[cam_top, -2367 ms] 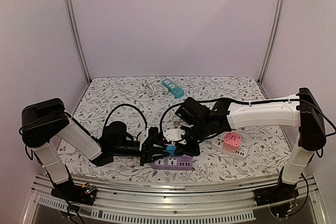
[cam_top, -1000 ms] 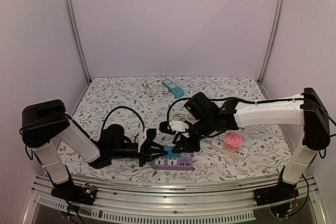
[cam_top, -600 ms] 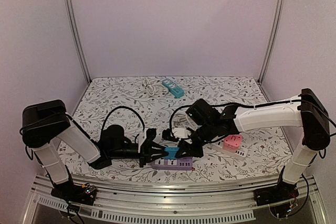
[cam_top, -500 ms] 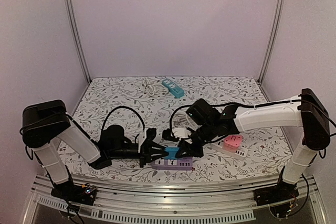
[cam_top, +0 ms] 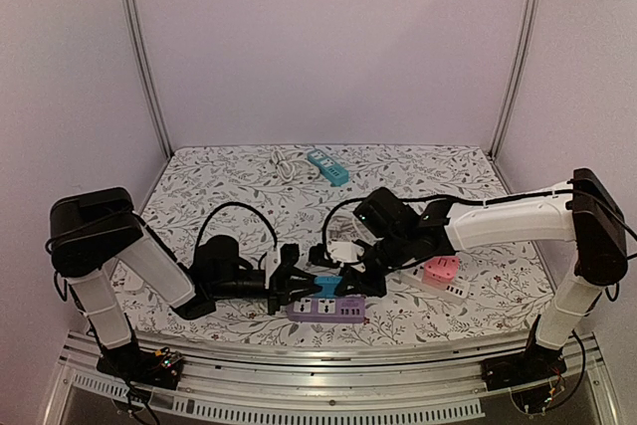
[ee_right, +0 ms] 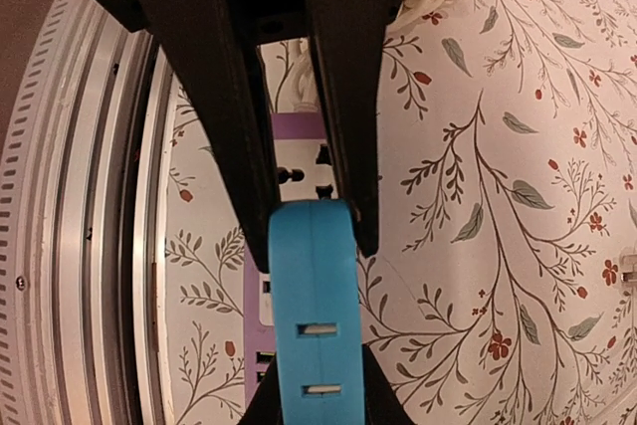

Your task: Insert the plug

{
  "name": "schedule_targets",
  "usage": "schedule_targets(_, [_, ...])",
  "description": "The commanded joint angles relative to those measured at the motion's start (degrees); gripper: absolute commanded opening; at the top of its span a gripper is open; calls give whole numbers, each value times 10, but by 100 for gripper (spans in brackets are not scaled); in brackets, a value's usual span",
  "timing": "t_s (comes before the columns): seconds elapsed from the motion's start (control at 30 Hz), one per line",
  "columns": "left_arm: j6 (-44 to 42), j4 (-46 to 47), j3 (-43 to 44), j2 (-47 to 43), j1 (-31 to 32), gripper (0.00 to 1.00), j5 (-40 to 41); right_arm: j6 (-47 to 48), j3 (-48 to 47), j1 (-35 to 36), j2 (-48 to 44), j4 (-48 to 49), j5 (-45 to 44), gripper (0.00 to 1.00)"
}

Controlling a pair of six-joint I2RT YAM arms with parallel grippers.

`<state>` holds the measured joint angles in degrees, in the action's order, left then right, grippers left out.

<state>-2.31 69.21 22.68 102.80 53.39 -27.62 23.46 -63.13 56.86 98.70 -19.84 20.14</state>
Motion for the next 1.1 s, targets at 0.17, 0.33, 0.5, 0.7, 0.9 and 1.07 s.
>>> schedule_targets(0.17, [-33, -32, 15, 26, -12, 0, -30, -25, -25, -8, 8, 31, -11, 0])
schedule_targets(0.33, [-35, -45, 9, 21, -11, 0, -21, -27, -32, -8, 14, 22, 11, 0])
schedule_targets(0.5, [-56, -50, 2, 18, -12, 0, -15, -27, -41, -8, 22, 23, 18, 0])
schedule_targets(0.7, [-73, -55, -7, 15, -18, 0, -25, -31, -49, -8, 33, 22, 19, 0])
schedule_targets(0.9, [-80, -61, -14, 13, -21, 0, -37, -32, -50, -7, 36, 14, 14, 0])
schedule_targets(1.07, [-77, -70, -13, 18, -21, 0, -51, -29, -52, 1, 32, -1, 2, 0])
